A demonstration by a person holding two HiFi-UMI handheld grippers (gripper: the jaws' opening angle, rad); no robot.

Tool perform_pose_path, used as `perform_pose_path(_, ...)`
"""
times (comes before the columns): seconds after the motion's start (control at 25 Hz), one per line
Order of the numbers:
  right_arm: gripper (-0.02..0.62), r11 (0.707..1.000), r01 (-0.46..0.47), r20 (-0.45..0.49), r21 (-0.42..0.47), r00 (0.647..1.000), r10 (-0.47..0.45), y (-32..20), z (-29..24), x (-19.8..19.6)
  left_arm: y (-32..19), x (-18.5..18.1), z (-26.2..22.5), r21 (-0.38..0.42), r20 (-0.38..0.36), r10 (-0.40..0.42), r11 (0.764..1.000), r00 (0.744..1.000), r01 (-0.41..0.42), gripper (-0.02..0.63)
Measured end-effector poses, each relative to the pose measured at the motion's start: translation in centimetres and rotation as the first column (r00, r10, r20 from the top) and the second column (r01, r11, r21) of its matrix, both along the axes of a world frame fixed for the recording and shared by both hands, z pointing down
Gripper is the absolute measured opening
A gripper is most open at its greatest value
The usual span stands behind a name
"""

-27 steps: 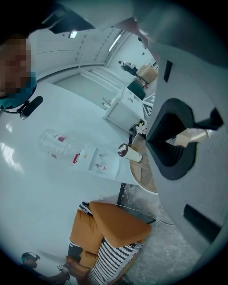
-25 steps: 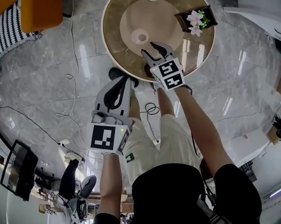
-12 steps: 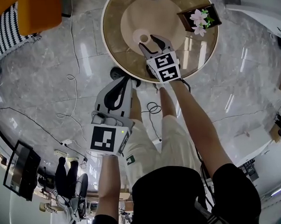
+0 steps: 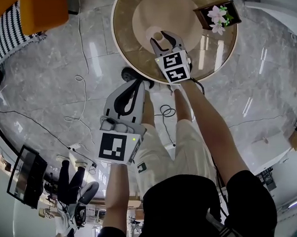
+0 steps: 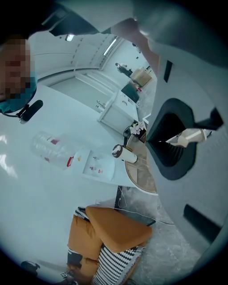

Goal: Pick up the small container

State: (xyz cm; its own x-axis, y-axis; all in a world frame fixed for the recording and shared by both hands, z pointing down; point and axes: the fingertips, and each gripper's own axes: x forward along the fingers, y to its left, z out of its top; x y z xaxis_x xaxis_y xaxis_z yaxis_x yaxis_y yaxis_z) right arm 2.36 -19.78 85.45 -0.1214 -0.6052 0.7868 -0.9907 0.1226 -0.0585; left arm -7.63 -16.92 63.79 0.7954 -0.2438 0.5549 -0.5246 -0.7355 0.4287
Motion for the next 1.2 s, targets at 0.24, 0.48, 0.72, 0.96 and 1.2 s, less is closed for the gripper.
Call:
perform_pose_path(0.24, 0.15, 1.0, 0.011, -0.037, 0.0, 0.999, -0.011, -0.4, 0.1, -0.1, 0.1, -0.1, 0.0, -0.026, 0.01, -0.007, 1.0, 1.0, 0.007, 0.018)
perform_pose_path(0.48, 0.15, 1.0, 0.018, -0.048, 0.002, 0.999, -0.018, -0.6, 0.2, -0.2, -0.2, -0.2, 0.0, 0.006, -0.003, 0.004, 1.0, 1.0, -0.004, 0.018)
perform_pose_path(0.72, 0.144, 1.0, 0.023, -0.039, 0.008, 0.999, -0.023, -0.7, 0.2, -0.1, -0.1, -0.1, 0.0, -0.027, 0.013, 0.0, 1.0, 1.0, 0.0, 0.018)
perform_pose_path(0.96, 0.143, 1.0, 0.02, -0.013, 0.01, 1.0, -0.019, -0.6, 0.2, 0.3, 0.2, -0.2, 0.0, -0.002, 0.014, 0.013, 1.0, 1.0, -0.013, 0.018)
perform_pose_path(1.2, 0.143, 0.999, -0.001, 0.026, 0.04, 1.0, 0.0, -0.4, -2.1, 0.4, 0.4, -0.2, -0.4, 0.02, 0.014, 0.012, 1.0, 1.0, -0.012, 0.018)
